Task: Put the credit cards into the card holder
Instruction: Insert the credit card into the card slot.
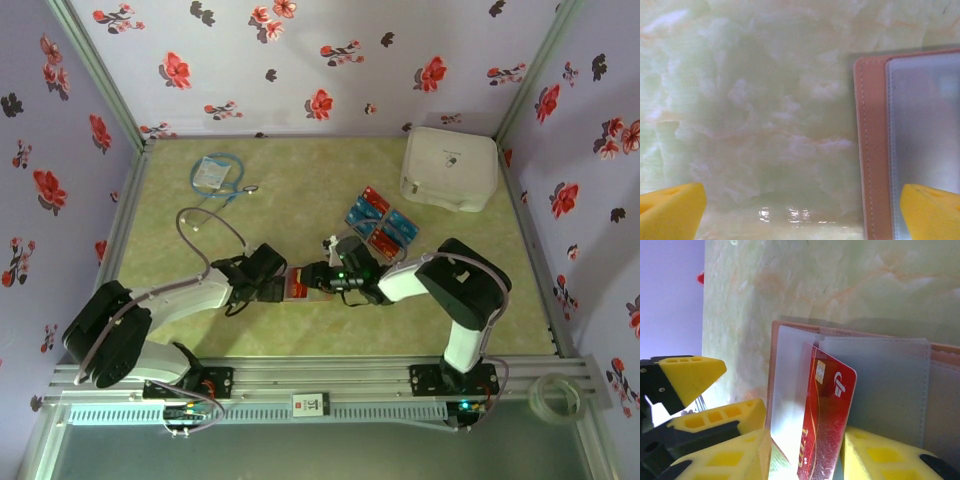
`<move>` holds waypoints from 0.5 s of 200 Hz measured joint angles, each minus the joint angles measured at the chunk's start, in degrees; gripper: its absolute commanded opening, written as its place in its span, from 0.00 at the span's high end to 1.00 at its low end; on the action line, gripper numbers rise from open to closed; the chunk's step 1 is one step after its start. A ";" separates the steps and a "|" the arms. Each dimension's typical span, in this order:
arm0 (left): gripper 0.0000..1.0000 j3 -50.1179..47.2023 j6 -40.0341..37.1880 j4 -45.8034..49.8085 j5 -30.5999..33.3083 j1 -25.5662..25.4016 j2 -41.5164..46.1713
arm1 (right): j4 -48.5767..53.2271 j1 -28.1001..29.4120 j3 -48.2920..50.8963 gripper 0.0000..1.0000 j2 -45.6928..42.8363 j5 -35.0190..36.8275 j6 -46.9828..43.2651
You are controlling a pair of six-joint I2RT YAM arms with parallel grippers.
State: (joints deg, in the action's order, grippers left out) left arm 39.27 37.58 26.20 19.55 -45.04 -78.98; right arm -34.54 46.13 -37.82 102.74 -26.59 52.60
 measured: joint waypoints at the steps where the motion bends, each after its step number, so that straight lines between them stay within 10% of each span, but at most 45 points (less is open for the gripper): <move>1: 0.00 0.04 0.00 0.04 0.00 0.07 0.00 | 0.13 0.00 -0.07 0.56 0.00 0.00 -0.04; 100: 0.00 1.88 1.07 2.58 -0.02 6.05 2.89 | 24.46 0.00 -9.75 0.40 -5.35 4.92 -10.10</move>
State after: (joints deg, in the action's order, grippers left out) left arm 41.15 38.65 28.77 19.53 -38.98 -76.09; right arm -10.09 46.13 -47.57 97.38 -21.67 42.50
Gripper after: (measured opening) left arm 0.997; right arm 0.601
